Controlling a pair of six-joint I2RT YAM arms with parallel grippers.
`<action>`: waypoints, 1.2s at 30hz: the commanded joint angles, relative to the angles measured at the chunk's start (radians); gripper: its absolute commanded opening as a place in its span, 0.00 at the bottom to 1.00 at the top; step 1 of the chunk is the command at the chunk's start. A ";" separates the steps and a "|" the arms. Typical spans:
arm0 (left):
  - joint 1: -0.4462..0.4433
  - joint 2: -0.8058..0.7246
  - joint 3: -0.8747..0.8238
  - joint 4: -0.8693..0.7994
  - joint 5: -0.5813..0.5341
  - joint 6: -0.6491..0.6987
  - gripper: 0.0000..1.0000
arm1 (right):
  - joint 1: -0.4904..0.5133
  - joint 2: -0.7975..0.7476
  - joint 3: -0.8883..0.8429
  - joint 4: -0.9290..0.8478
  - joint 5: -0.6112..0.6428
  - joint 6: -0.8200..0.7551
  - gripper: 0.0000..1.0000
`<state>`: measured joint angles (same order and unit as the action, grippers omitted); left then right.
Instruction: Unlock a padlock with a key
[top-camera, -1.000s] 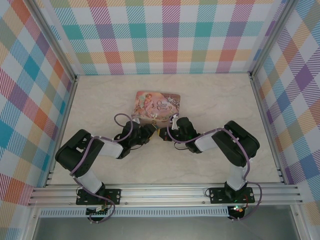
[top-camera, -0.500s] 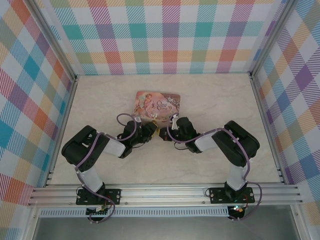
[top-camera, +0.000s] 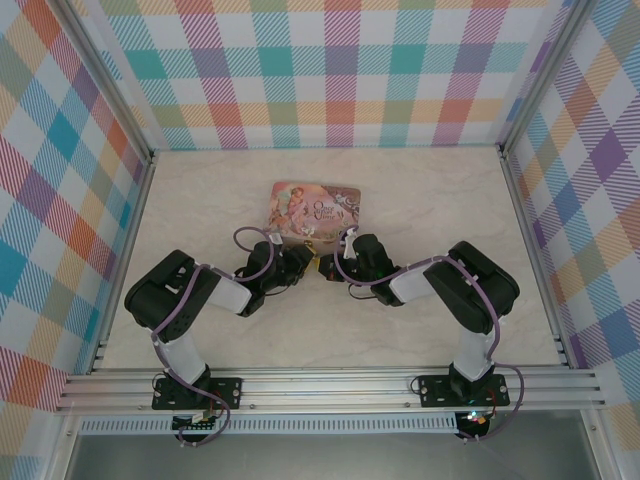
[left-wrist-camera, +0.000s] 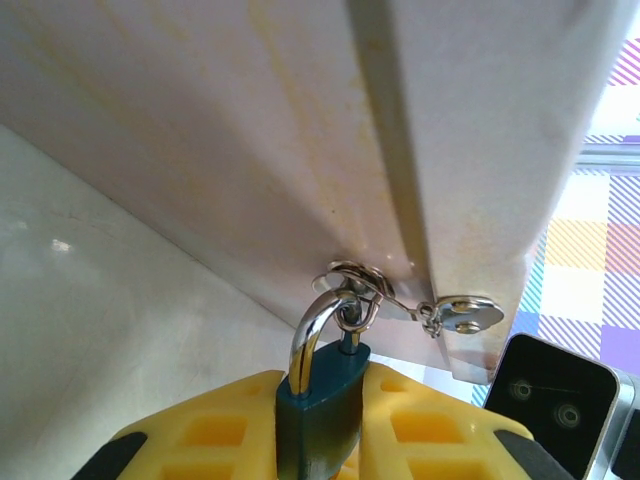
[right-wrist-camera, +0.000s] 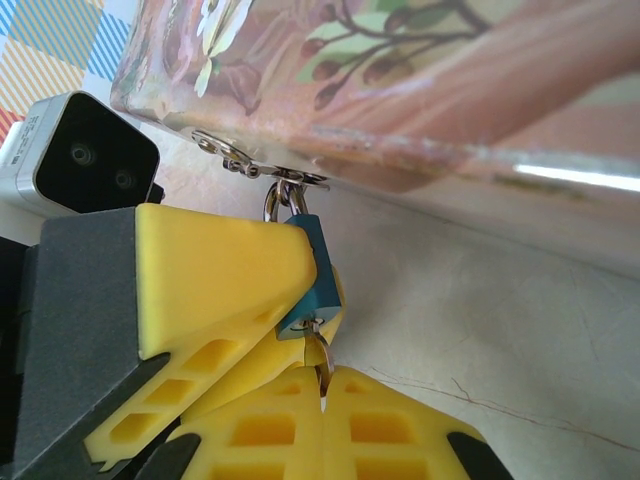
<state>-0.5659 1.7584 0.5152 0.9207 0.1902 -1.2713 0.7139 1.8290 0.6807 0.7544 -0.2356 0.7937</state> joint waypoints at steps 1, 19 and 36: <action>0.009 0.010 0.002 0.017 -0.017 -0.009 0.11 | 0.013 -0.036 0.012 0.023 -0.021 -0.003 0.04; 0.009 -0.104 0.076 -0.213 0.016 -0.015 0.00 | 0.005 -0.323 -0.092 -0.236 0.195 -0.332 0.59; 0.009 -0.186 0.162 -0.486 0.075 -0.091 0.00 | -0.002 -0.656 -0.054 -0.441 0.375 -1.004 1.00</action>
<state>-0.5659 1.6073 0.6472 0.4606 0.2317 -1.3319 0.7139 1.1877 0.5968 0.3134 0.0887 -0.0597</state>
